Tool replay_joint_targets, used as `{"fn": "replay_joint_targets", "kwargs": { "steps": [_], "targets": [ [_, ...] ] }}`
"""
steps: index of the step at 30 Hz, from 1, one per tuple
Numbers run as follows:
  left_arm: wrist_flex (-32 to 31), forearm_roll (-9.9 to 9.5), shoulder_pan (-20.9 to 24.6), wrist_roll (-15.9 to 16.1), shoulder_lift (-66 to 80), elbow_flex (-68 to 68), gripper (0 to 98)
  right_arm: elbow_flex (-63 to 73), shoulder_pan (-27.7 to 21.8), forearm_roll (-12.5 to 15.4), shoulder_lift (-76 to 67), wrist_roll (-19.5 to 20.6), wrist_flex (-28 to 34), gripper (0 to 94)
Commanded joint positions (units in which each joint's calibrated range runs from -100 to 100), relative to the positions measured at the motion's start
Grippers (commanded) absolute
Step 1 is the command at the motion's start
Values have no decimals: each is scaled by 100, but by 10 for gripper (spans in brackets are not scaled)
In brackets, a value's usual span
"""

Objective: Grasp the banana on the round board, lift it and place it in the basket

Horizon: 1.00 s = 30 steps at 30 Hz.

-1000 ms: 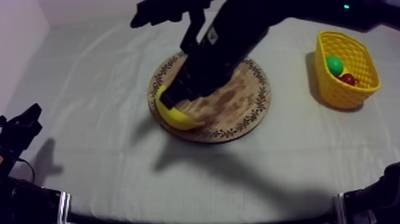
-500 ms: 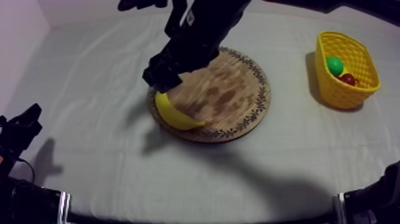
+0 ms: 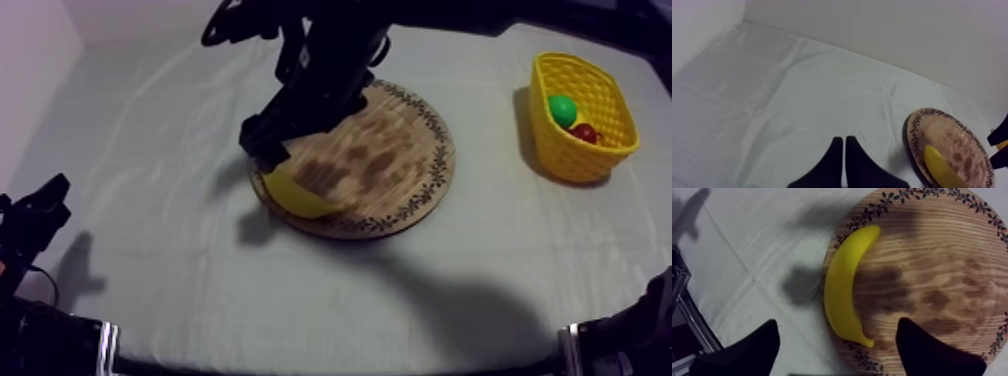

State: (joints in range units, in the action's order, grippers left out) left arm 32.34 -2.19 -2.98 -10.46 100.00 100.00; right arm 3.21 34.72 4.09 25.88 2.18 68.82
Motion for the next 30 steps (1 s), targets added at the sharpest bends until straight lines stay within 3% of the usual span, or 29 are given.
{"fn": "replay_joint_targets", "kwargs": {
  "steps": [1, 21, 30],
  "targets": [
    [0, 2, -2, -2, 0, 0, 1, 39, 13, -3, 206, 15, -1, 756],
    [0, 2, -2, -2, 0, 0, 1, 435, 8, -106, 1519, 118, -225, 618],
    [0, 2, -2, -2, 0, 0, 1, 650, 59, -84, 1597, 56, -173, 441]
  ]
}}
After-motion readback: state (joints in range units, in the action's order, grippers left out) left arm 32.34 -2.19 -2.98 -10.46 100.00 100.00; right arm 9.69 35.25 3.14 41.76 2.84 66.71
